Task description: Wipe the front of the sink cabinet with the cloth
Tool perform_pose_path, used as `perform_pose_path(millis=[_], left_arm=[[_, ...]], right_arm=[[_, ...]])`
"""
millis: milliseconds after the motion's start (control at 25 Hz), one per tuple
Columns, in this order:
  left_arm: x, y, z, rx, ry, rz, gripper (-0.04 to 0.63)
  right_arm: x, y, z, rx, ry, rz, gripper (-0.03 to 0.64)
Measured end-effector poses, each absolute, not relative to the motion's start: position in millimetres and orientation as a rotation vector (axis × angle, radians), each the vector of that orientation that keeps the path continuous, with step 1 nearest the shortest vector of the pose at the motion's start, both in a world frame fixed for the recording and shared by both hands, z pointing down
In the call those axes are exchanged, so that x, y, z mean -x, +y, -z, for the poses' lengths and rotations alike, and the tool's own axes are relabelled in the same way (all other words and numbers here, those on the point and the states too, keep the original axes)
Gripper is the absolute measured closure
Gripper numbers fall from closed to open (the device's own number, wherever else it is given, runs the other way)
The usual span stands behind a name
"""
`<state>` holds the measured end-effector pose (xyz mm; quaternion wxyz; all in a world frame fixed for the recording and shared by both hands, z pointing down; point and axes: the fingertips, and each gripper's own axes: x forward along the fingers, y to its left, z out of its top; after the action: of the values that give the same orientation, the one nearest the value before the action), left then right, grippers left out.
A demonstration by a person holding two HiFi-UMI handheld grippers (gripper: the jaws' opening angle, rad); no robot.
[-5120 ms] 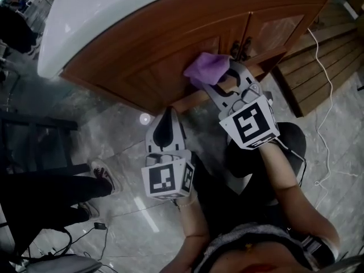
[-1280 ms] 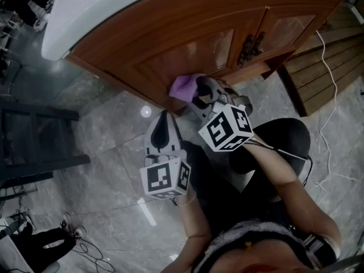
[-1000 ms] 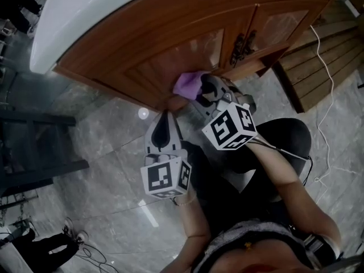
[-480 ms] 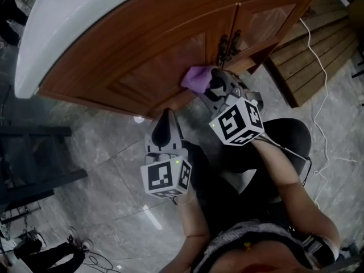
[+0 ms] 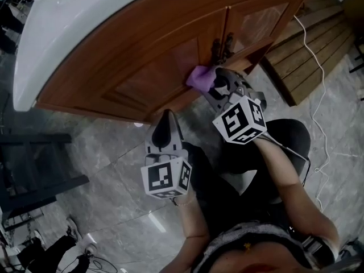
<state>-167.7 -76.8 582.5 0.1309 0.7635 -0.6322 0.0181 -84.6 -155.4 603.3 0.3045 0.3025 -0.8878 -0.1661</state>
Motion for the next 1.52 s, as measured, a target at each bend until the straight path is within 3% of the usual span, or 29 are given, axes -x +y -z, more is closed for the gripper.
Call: perform_pose_path(millis=[800, 1320, 1520], left_arm=[[155, -85, -572, -2.261, -1.872, -0.098, 0.595], [155, -67, -515, -2.324, -1.927, -0.162, 0.595], [120, -84, -505, -2.312, -1.984, -0.160, 0.595]], right_arm=[[95, -137, -597, -0.722, -2.405, 0.367, 0.457], [77, -121, -474, -0.872, -2.676, 0.253, 0.457], [41, -135, -443, -0.926, -2.752, 0.288, 0.457]])
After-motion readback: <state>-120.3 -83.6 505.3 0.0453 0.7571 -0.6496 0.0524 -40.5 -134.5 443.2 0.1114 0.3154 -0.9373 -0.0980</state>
